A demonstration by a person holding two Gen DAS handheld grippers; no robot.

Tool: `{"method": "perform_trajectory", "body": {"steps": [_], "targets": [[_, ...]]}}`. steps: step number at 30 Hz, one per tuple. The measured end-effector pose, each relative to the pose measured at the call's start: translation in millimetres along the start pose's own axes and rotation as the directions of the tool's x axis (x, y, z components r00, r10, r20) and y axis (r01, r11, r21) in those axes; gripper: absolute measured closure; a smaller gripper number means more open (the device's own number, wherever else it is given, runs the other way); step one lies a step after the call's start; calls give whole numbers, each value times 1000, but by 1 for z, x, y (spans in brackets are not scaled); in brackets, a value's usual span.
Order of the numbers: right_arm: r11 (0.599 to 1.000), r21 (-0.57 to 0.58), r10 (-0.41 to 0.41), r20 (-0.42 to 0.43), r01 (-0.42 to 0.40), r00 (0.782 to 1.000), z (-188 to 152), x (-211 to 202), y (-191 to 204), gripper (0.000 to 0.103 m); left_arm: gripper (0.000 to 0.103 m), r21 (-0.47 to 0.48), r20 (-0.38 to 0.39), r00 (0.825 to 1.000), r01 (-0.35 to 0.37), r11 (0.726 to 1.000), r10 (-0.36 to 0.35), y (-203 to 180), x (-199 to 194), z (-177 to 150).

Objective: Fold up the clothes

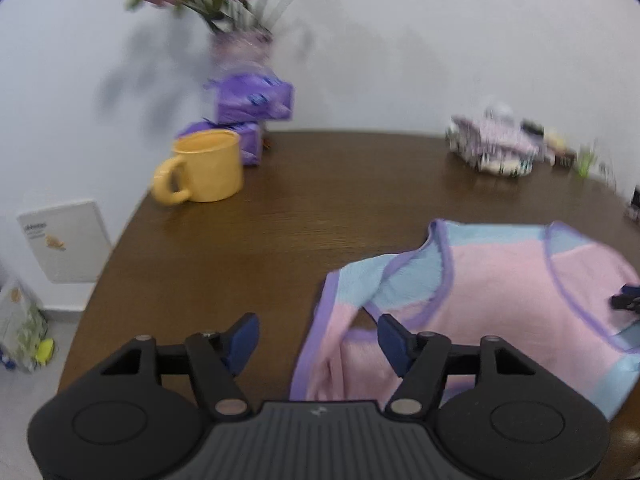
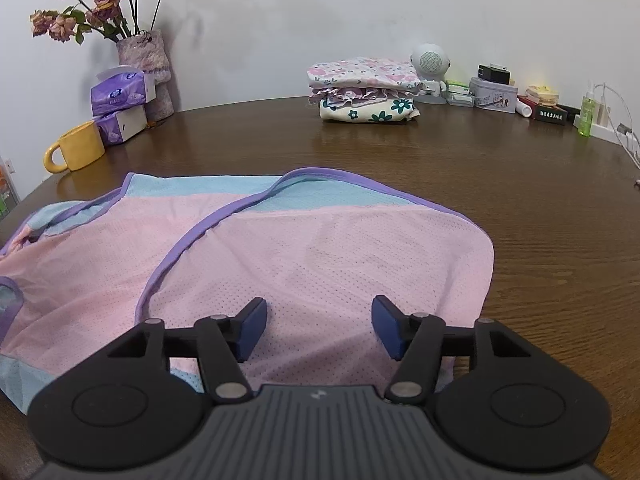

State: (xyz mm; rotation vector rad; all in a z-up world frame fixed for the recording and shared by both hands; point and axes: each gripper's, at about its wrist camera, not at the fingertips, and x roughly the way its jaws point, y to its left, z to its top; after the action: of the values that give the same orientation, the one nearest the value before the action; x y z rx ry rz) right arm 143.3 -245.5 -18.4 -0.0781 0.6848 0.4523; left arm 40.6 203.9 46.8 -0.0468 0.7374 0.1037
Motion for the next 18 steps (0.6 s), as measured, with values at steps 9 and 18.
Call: {"method": "perform_trajectory", "body": {"steps": [9,18], "targets": [[1000,-1,-24,-12,24,1000,2,2,4,41,100,-103,-154,965,200,974,-214,21,74,29],[999,-29,-40,-15,39,999,1,4,10,36,81,-396,-102,964,189,899,-247,85,94,32]]}}
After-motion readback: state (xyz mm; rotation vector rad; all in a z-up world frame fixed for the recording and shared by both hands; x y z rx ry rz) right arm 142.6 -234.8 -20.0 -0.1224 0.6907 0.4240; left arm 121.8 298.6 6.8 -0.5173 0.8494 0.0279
